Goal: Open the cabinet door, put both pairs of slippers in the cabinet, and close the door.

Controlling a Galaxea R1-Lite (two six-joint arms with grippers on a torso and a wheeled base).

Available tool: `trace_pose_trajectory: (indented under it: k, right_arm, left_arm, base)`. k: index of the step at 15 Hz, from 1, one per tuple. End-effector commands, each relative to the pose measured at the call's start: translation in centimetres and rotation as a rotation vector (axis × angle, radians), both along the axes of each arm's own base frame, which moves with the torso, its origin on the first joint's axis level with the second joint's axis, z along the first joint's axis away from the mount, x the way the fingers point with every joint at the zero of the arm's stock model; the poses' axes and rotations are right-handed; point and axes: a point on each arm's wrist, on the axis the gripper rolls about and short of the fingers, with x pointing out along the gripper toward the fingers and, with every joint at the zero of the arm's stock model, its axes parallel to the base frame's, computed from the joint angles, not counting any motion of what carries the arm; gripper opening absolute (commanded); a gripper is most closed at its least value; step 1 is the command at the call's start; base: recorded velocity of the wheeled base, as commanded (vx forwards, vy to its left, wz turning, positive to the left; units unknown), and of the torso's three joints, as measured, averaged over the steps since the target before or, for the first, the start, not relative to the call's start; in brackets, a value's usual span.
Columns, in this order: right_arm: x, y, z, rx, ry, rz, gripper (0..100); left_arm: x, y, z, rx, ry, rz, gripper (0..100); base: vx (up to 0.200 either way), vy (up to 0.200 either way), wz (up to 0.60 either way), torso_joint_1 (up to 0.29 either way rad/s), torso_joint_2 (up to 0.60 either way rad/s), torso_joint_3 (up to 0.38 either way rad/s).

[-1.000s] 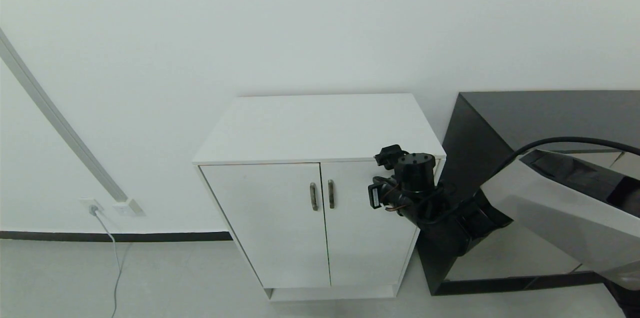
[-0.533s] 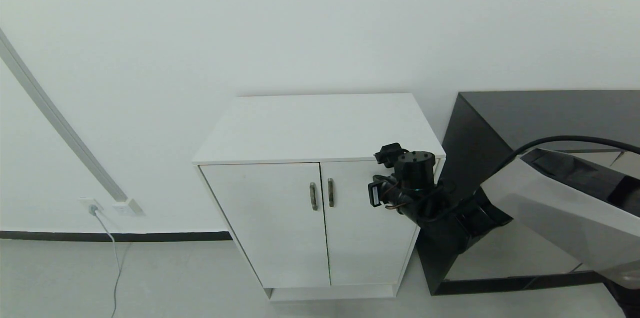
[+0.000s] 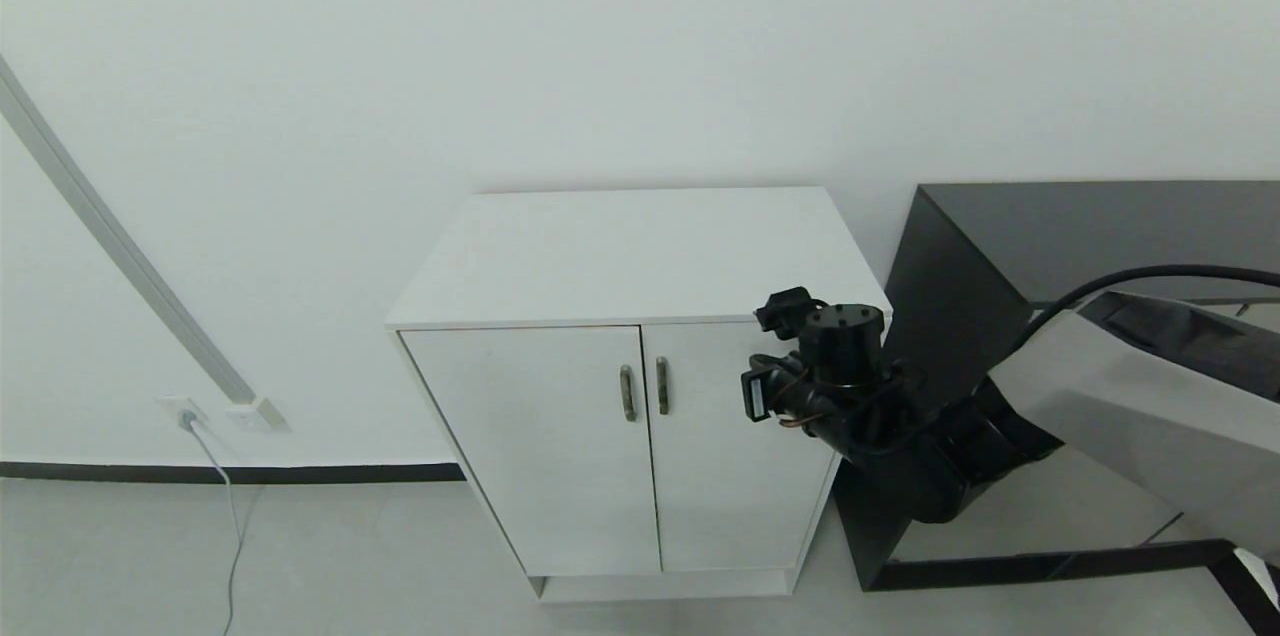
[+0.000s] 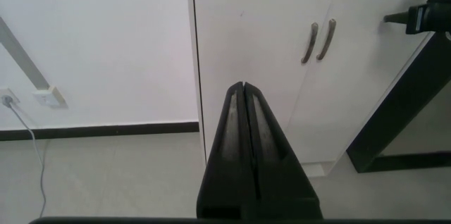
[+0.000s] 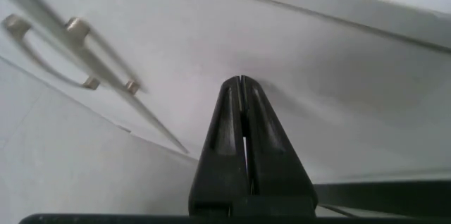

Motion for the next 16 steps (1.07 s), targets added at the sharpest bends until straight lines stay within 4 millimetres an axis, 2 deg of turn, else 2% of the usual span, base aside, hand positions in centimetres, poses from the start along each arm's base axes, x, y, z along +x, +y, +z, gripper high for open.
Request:
trace_pose_trajectory:
  k: [1, 3, 6, 9, 12, 16]
  right_arm:
    - [-2.8, -0.6, 2.6, 0.015, -0.022, 0.021, 0]
    - [-4.3, -1.4, 3.2, 0.004, -0.013, 0.025, 0]
    - [-7.1, -3.9, 3.8, -0.017, 0.014, -0.017, 0]
    - [-8.3, -6.0, 4.9, -0.010, -0.015, -0.095, 0]
    - [-9.2, -8.0, 5.2, -0.012, -0.035, -0.178, 0]
    - [-11.5, -12.8, 4.7, -0.024, -0.036, -0.309, 0]
  left_arm:
    - [0.0, 0.0, 0.0, -0.001, 0.001, -0.001, 0]
    - [0.0, 0.0, 0.0, -0.001, -0.001, -0.001, 0]
    - [0.0, 0.0, 0.0, -0.001, 0.001, -0.001, 0]
    - [0.0, 0.0, 0.0, 0.002, 0.001, -0.002, 0]
    - [0.0, 0.0, 0.0, 0.002, 0.001, -0.002, 0]
    - [0.0, 0.0, 0.0, 0.002, 0.001, -0.002, 0]
  base:
    - [0.000, 0.000, 0.00, 0.000, 0.00, 0.000]
    - [0.000, 0.000, 0.00, 0.000, 0.00, 0.000]
    - [0.000, 0.000, 0.00, 0.000, 0.00, 0.000]
    - [0.000, 0.000, 0.00, 0.000, 0.00, 0.000]
    - [0.000, 0.000, 0.00, 0.000, 0.00, 0.000]
    - [0.000, 0.000, 0.00, 0.000, 0.00, 0.000]
